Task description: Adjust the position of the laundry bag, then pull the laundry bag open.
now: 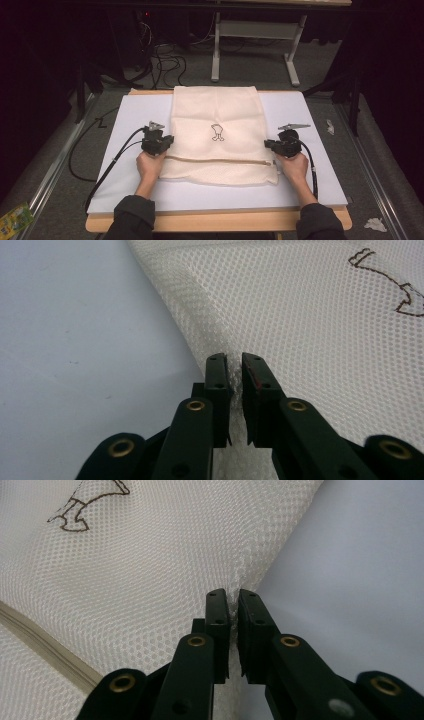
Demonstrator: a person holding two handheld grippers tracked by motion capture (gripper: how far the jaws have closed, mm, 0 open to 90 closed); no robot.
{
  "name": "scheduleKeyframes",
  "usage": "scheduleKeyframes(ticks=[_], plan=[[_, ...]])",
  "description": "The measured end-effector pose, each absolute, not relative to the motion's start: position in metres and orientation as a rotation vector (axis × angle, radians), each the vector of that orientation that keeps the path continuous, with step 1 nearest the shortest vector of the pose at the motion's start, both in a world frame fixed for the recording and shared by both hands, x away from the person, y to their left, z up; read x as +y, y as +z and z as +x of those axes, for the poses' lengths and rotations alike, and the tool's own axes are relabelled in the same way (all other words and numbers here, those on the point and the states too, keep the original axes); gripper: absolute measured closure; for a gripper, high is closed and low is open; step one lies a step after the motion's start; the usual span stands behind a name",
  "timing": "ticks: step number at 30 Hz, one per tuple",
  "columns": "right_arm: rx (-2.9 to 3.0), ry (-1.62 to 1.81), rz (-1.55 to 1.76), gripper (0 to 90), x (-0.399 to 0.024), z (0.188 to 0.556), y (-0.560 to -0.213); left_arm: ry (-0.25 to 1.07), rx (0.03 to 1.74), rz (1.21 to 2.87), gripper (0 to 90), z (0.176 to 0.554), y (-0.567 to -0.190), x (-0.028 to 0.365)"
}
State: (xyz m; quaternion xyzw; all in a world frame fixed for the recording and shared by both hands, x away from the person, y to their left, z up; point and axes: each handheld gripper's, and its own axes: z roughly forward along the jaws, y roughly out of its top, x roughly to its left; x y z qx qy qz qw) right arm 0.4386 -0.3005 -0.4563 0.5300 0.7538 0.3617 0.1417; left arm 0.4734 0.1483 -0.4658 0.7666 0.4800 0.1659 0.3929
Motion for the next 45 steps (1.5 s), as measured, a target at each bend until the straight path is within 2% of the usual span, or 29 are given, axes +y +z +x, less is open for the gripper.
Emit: scheduleKeyframes(ticks=[1, 2, 4, 5, 7, 10, 20, 26, 45], plan=[[2.173, 1.042, 1.531, 81.3, -0.301, 0.438, -0.456, 0.425, 1.216, 1.944, 79.2, 0.472, -0.466, 0.148], [2.15, 1.062, 1.534, 71.7, -0.301, 0.437, -0.453, 0.434, 1.211, 1.946, 73.0, 0.471, -0.465, 0.149], [2.142, 1.069, 1.538, 68.8, -0.301, 0.436, -0.453, 0.443, 1.211, 1.946, 67.4, 0.469, -0.464, 0.15], [2.134, 1.081, 1.538, 66.1, -0.302, 0.435, -0.453, 0.447, 1.208, 1.94, 67.4, 0.467, -0.463, 0.152], [2.096, 1.1, 1.539, 57.4, -0.305, 0.43, -0.452, 0.482, 1.179, 1.925, 61.2, 0.459, -0.458, 0.157], [2.07, 1.116, 1.532, 51.5, -0.309, 0.425, -0.451, 0.51, 1.167, 1.902, 56.6, 0.449, -0.455, 0.163], [2.076, 1.105, 1.464, 48.8, -0.315, 0.406, -0.45, 0.519, 1.11, 1.88, 48.5, 0.416, -0.456, 0.168], [2.062, 1.118, 1.484, 44.7, -0.316, 0.4, -0.456, 0.527, 1.088, 1.892, 47.2, 0.407, -0.461, 0.161], [2.096, 1.126, 1.569, 43.8, -0.312, 0.401, -0.466, 0.524, 1.041, 1.961, 45.2, 0.393, -0.481, 0.142]])
